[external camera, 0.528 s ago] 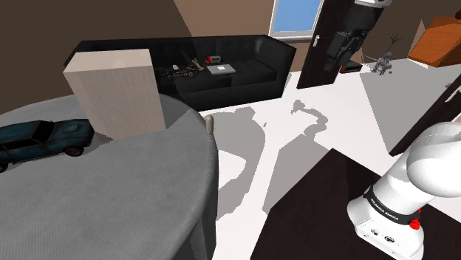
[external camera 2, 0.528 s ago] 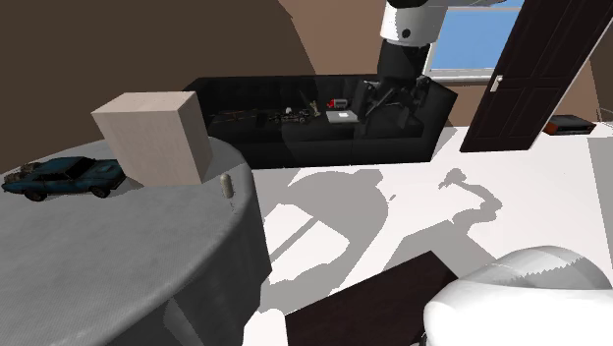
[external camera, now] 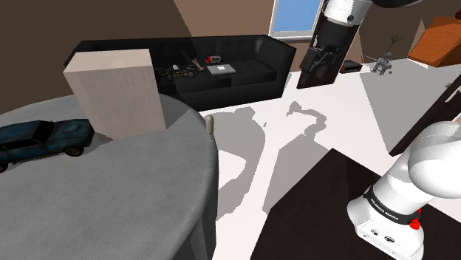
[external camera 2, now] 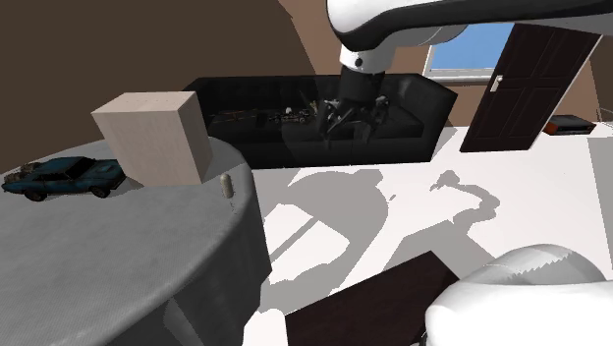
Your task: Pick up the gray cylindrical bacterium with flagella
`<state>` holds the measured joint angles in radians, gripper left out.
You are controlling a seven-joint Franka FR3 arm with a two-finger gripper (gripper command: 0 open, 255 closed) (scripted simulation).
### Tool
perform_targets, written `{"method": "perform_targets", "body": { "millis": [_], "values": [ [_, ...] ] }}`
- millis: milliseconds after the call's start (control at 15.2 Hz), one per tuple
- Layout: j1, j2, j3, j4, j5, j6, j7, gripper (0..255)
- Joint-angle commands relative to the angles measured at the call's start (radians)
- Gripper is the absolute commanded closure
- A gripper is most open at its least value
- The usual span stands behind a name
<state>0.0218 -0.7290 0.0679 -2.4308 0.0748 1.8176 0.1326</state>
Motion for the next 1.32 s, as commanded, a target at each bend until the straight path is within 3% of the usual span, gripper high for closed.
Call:
{"method": "perform_targets", "body": {
  "millis": [0,726,1254],
  "values": [
    [0.011,0.036,0.028,-0.008,0.023,0.063,0.032,0],
    [0.054,0.303,0.202,0.028,0.091,0.401,0.224,0],
    [0.049,0.562,0.327,0.16,0.013,0.603,0.408,0]
  ]
}}
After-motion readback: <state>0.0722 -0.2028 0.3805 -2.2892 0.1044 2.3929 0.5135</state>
